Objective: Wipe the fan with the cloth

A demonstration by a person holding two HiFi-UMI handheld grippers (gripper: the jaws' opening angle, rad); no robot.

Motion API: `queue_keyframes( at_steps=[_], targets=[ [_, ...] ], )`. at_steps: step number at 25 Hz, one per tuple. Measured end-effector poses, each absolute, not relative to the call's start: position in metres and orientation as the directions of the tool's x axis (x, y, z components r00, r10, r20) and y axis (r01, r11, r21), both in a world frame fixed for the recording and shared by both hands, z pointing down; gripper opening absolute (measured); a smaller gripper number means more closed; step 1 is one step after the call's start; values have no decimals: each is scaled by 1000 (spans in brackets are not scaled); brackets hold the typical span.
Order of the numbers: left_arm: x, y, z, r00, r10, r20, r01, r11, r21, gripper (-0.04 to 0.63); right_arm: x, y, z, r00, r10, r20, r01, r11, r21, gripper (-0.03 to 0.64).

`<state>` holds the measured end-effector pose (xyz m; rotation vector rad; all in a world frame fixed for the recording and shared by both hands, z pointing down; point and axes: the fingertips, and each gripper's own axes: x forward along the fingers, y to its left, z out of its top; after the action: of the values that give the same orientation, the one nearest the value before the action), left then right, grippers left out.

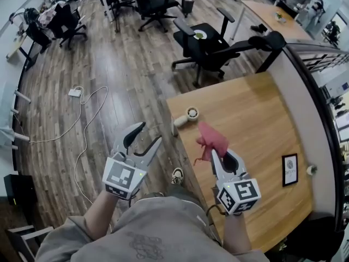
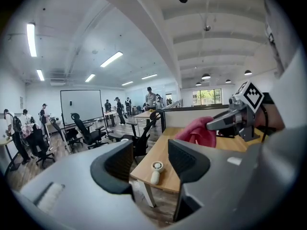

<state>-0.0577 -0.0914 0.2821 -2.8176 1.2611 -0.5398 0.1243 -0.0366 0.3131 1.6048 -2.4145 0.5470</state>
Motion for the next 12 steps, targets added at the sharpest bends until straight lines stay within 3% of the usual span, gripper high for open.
queue_keyframes(
  at_steps=[12],
  targets=[
    [-23,-137,345,582,-679,447,-706,-695,-136,229,145,-91,360,-449,-797,404,-892,379,-245,77]
  ],
)
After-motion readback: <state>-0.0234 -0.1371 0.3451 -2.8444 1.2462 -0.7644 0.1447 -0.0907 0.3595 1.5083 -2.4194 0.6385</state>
